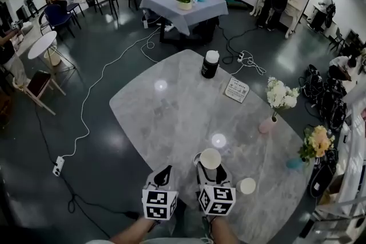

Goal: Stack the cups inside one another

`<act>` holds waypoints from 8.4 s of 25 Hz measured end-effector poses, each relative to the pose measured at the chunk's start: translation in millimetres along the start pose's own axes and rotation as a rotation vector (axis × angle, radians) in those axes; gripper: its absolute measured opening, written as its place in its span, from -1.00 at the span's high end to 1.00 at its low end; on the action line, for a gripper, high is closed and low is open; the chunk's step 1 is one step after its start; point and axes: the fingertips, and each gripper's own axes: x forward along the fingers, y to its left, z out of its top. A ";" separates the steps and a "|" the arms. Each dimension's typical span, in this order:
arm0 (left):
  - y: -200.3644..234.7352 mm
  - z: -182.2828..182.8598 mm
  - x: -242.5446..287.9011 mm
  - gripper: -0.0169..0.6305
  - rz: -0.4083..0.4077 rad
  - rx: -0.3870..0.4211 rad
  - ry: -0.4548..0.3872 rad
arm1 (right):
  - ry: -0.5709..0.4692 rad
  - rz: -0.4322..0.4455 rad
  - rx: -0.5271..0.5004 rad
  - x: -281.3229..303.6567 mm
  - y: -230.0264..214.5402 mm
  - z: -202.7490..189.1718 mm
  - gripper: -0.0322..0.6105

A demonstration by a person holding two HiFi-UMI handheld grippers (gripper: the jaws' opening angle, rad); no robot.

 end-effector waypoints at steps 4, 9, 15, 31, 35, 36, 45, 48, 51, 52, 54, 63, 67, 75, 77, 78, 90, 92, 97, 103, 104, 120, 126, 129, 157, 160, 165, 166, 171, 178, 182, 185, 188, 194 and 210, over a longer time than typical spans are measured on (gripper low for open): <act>8.4 -8.8 2.2 0.96 0.014 -0.010 0.019 | 0.017 0.004 -0.005 8.2 2.3 -7.1 0.14; 12.9 -14.1 3.3 0.96 0.020 -0.022 0.029 | 0.040 -0.001 -0.011 10.5 2.2 -17.1 0.14; 13.6 -17.3 7.5 0.96 0.019 -0.028 0.037 | 0.051 0.002 -0.016 13.8 1.8 -22.2 0.14; 7.5 -28.4 12.6 0.96 0.020 -0.037 0.056 | 0.109 -0.009 -0.044 13.0 -1.8 -38.8 0.09; 4.1 -25.9 11.0 0.96 0.014 -0.040 0.052 | 0.087 -0.012 -0.032 6.6 -4.2 -32.5 0.09; 3.3 -25.1 11.1 0.96 0.012 -0.040 0.049 | 0.080 -0.020 -0.032 5.0 -5.9 -30.7 0.10; -6.0 -4.6 13.0 0.96 -0.007 -0.029 0.011 | -0.002 -0.031 -0.008 -10.3 -18.6 0.6 0.13; -8.8 3.2 12.5 0.96 -0.012 -0.027 -0.003 | -0.032 -0.061 -0.011 -17.0 -25.7 13.5 0.48; -12.9 13.7 12.1 0.96 -0.019 -0.024 -0.024 | -0.055 -0.075 -0.006 -23.2 -32.8 25.8 0.64; -14.2 17.4 11.7 0.96 -0.022 -0.022 -0.032 | -0.063 -0.082 -0.006 -25.9 -35.2 29.8 0.68; -16.1 24.2 10.8 0.96 -0.026 -0.018 -0.045 | -0.078 -0.095 -0.005 -31.5 -39.6 36.9 0.75; -26.9 39.2 11.7 0.96 -0.053 -0.019 -0.072 | -0.080 -0.130 0.000 -52.7 -58.9 49.2 0.86; -29.0 40.3 12.0 0.96 -0.057 -0.013 -0.068 | -0.091 -0.131 -0.009 -55.3 -59.7 52.7 0.86; -37.3 41.5 15.4 0.96 -0.058 0.028 -0.067 | -0.086 -0.126 -0.015 -54.9 -62.5 49.7 0.86; -39.6 42.9 15.1 0.96 -0.061 0.044 -0.069 | -0.086 -0.125 -0.014 -54.8 -62.4 49.6 0.86; -40.8 43.5 14.7 0.96 -0.065 0.046 -0.070 | -0.086 -0.125 -0.013 -55.1 -62.3 49.8 0.86; -45.3 37.4 7.1 0.96 -0.085 0.036 -0.061 | -0.083 -0.158 0.012 -66.2 -64.4 42.8 0.86; -45.4 33.1 1.9 0.96 -0.097 0.040 -0.053 | -0.087 -0.174 0.021 -72.2 -62.8 40.4 0.86; -54.2 17.7 -5.9 0.96 -0.155 0.063 -0.028 | -0.114 -0.226 0.060 -93.3 -62.4 33.0 0.86; -76.6 -10.3 -7.1 0.96 -0.238 0.078 0.026 | -0.110 -0.287 0.106 -125.0 -61.6 9.0 0.86; -81.3 -12.8 -8.1 0.96 -0.249 0.081 0.032 | -0.107 -0.295 0.110 -130.3 -62.8 5.5 0.86; -168.3 -36.5 -45.5 0.96 -0.333 0.184 0.057 | -0.132 -0.370 0.189 -223.4 -106.7 -32.1 0.86; -199.4 -46.9 -53.2 0.96 -0.385 0.227 0.058 | -0.143 -0.407 0.239 -243.7 -123.3 -49.0 0.86; -200.5 -49.6 -52.3 0.96 -0.390 0.236 0.057 | -0.117 -0.396 0.237 -241.8 -119.7 -59.6 0.86; -196.9 -100.1 -0.2 0.96 -0.380 0.212 0.181 | -0.006 -0.373 0.282 -171.1 -149.9 -120.9 0.78; -194.6 -103.1 8.0 0.96 -0.376 0.210 0.196 | 0.009 -0.367 0.281 -161.4 -152.6 -124.8 0.73; -192.8 -108.5 17.1 0.96 -0.373 0.210 0.216 | 0.035 -0.354 0.279 -148.2 -155.6 -130.3 0.61; -192.3 -109.8 18.5 0.96 -0.373 0.210 0.220 | 0.040 -0.353 0.278 -145.8 -156.3 -131.2 0.58; -188.0 -111.0 25.7 0.96 -0.370 0.206 0.236 | 0.070 -0.372 0.259 -134.4 -160.9 -135.1 0.35; -184.3 -114.0 38.1 0.96 -0.369 0.199 0.255 | 0.090 -0.374 0.246 -117.0 -168.5 -137.8 0.24; -185.3 -117.9 40.2 0.96 -0.377 0.198 0.271 | 0.109 -0.379 0.232 -110.1 -171.8 -140.7 0.19; -187.0 -120.9 42.1 0.96 -0.383 0.199 0.281 | 0.109 -0.379 0.227 -104.8 -174.9 -141.2 0.16; -187.9 -123.5 44.4 0.96 -0.389 0.202 0.288 | 0.107 -0.375 0.224 -98.8 -177.2 -140.8 0.15; -185.9 -125.0 46.2 0.96 -0.386 0.202 0.301 | 0.099 -0.374 0.211 -92.9 -178.6 -137.4 0.15; -184.4 -120.3 50.9 0.96 -0.374 0.193 0.298 | 0.103 -0.372 0.220 -94.7 -184.3 -134.2 0.15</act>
